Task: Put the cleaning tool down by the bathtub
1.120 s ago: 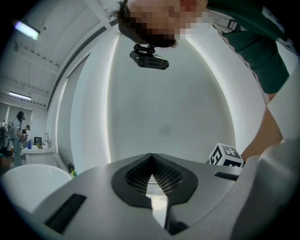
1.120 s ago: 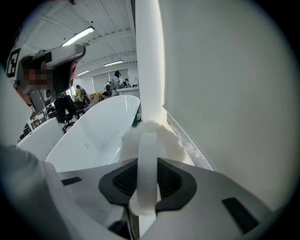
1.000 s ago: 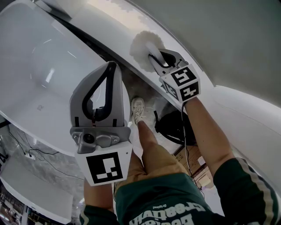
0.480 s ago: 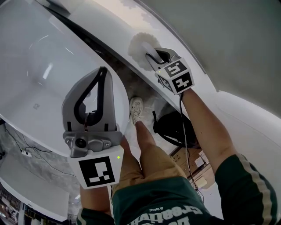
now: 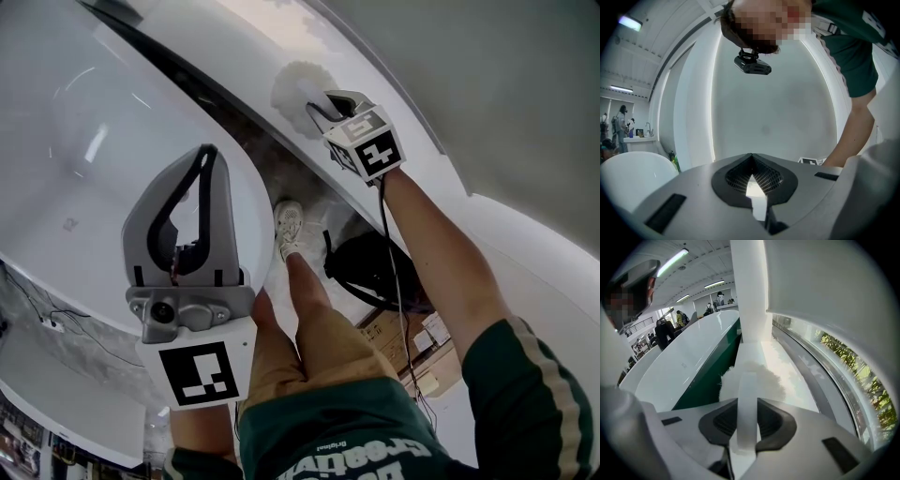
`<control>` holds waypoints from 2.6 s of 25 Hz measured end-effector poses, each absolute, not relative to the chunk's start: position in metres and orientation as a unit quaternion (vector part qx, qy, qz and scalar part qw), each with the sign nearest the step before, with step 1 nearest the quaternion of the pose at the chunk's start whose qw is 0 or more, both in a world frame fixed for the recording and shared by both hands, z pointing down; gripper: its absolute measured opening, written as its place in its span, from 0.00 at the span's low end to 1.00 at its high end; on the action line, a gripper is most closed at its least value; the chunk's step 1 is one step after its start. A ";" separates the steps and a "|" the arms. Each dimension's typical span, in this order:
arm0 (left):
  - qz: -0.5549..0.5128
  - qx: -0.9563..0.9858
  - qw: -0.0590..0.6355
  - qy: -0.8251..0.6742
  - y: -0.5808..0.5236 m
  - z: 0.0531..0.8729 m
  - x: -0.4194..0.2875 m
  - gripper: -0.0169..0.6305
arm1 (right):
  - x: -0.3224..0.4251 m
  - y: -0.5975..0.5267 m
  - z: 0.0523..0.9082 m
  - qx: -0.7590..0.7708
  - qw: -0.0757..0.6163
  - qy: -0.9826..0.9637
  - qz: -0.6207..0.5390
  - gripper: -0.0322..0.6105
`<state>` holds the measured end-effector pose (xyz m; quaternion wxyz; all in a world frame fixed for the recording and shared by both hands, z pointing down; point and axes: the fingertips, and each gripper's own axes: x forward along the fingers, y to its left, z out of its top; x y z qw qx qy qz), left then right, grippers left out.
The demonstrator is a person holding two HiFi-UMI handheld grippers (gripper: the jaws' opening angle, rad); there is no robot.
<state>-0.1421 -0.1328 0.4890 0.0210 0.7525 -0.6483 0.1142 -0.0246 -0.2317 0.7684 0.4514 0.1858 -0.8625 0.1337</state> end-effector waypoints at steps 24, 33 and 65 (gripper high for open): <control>0.109 0.753 0.049 -0.647 -0.143 0.507 -0.145 0.04 | -0.046 -0.260 0.814 0.203 0.489 -0.837 0.134 0.19; 0.105 0.747 0.045 -0.655 -0.144 0.505 -0.146 0.04 | -0.047 -0.263 0.818 0.217 0.477 -0.838 0.153 0.19; 0.100 0.748 0.060 -0.654 -0.148 0.505 -0.144 0.04 | -0.056 -0.264 0.820 0.199 0.445 -0.864 0.123 0.21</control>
